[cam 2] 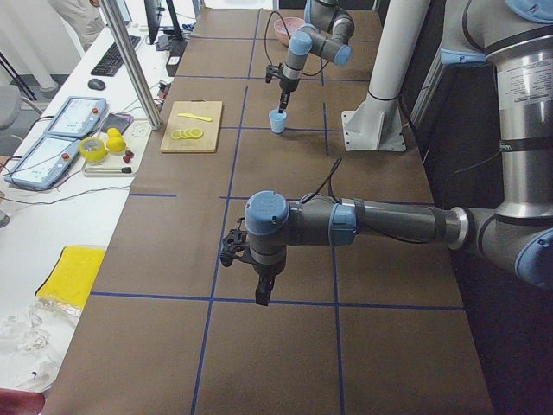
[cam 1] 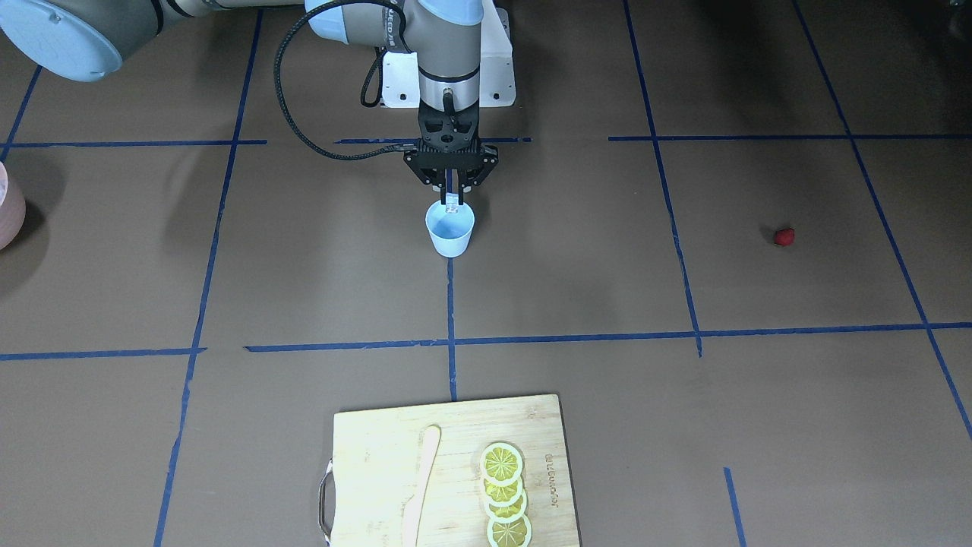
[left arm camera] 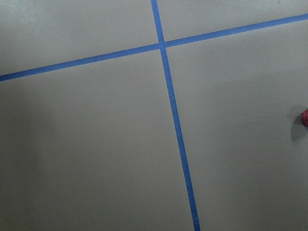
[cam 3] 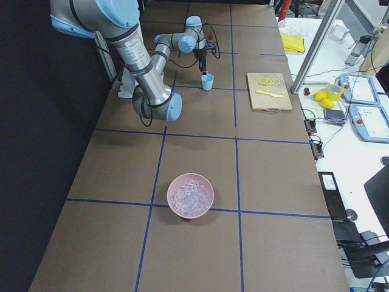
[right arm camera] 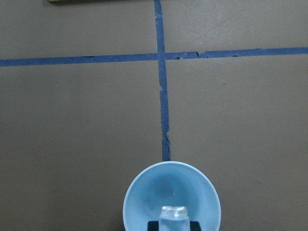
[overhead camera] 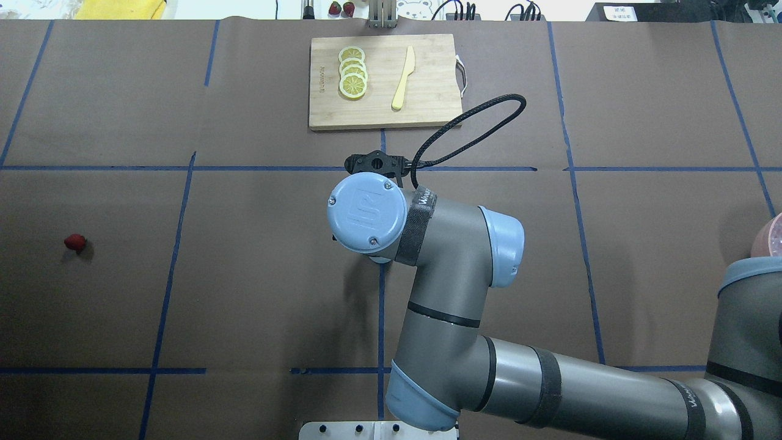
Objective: Put ice and strawberries in cup
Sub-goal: 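Release the ice cube into the cup and lift the right gripper, then move the right gripper back to the pink ice bowl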
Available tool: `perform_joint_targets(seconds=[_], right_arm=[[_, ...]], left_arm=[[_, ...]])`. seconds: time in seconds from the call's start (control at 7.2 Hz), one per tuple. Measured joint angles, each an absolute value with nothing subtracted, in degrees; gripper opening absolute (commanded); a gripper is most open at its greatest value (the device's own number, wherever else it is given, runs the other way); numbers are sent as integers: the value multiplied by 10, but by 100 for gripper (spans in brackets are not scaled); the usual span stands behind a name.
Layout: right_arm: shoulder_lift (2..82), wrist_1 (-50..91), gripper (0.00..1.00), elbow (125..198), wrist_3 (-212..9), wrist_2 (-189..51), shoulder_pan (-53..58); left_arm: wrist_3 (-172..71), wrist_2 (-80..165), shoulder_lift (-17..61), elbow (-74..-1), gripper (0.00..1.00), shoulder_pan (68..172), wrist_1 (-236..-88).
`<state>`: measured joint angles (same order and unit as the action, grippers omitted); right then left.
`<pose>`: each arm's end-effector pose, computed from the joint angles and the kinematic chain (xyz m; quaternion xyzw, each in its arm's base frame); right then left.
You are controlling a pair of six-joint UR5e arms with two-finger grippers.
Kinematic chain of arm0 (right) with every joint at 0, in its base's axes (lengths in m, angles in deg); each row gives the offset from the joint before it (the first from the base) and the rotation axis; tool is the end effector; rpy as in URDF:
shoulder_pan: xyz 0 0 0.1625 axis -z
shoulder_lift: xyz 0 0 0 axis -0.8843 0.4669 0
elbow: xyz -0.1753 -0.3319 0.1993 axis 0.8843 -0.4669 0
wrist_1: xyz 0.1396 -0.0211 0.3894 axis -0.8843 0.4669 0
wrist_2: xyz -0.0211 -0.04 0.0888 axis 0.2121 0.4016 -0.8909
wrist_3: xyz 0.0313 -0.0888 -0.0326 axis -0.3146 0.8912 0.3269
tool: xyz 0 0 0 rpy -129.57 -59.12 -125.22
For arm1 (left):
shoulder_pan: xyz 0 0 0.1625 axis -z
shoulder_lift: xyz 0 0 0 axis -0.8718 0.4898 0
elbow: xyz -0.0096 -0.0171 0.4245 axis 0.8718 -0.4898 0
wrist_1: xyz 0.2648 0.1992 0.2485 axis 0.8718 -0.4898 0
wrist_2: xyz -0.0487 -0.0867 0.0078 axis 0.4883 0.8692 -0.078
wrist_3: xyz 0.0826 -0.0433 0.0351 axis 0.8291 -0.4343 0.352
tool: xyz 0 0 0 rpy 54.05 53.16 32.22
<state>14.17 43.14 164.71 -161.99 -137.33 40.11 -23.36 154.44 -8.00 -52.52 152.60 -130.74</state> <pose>-0.5885 -0.3798 0.1329 0.1029 -0.3637 0.0708 0.9231 -0.0782 -0.4091 0.6170 0.0452 0.3699 0.0858 0.9240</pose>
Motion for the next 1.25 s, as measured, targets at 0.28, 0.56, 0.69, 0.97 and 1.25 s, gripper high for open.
perform_joint_targets(seconds=[0.28,0.56,0.69,0.97,1.25], right_arm=[[142,431,99,1646,-1615,-1372,401],[143,431,99,1649,-1611,-1376,396],[148,430,99,1654,-1598,-1387,385],[206,427,98,1709,-1519,-1447,334],[298,426,98,1788,-1379,-1516,262]], left_arm=[[-234,1544,-80,-525,100,1526,-1307],[-234,1544,-80,-525,100,1526,-1308],[-234,1544,-80,-525,100,1526,-1308],[-234,1544,-80,-524,100,1526,-1308],[-234,1544,-80,-523,100,1526,-1308]])
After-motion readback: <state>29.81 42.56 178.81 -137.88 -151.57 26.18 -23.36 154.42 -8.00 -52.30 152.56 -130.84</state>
